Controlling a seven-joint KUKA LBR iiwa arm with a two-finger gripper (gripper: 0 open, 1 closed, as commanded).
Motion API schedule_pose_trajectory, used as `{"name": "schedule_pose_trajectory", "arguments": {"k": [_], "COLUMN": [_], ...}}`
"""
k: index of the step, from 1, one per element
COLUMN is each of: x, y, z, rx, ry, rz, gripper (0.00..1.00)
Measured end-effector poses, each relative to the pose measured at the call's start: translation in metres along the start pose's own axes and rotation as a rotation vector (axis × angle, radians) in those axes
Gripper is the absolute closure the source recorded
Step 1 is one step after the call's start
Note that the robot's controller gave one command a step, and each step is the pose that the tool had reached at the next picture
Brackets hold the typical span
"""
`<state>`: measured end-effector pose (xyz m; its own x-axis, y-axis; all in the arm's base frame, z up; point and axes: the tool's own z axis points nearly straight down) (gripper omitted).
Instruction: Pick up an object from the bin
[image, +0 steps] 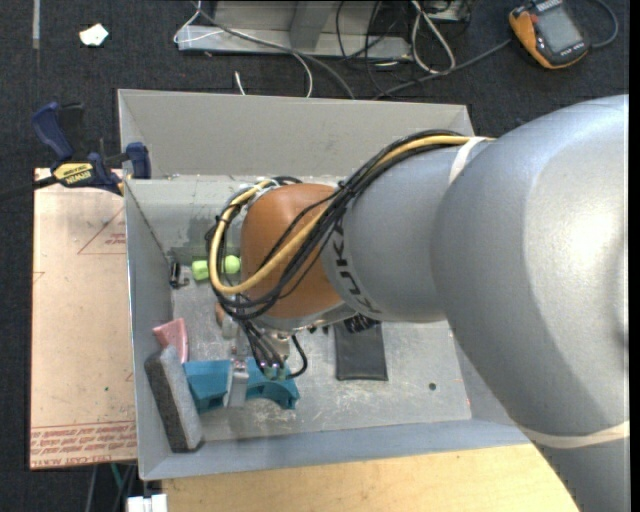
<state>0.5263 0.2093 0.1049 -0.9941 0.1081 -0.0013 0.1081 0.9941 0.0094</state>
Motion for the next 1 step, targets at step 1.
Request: {"name": "schedule_pose_trajectory", "arguments": {"k": [1], "x": [0.0007], "y": [-0.0085], "z": [0.0219], "rx": [0.006], "ry": [0.001], "rz": [-0.122], "gripper": [0.0]}}
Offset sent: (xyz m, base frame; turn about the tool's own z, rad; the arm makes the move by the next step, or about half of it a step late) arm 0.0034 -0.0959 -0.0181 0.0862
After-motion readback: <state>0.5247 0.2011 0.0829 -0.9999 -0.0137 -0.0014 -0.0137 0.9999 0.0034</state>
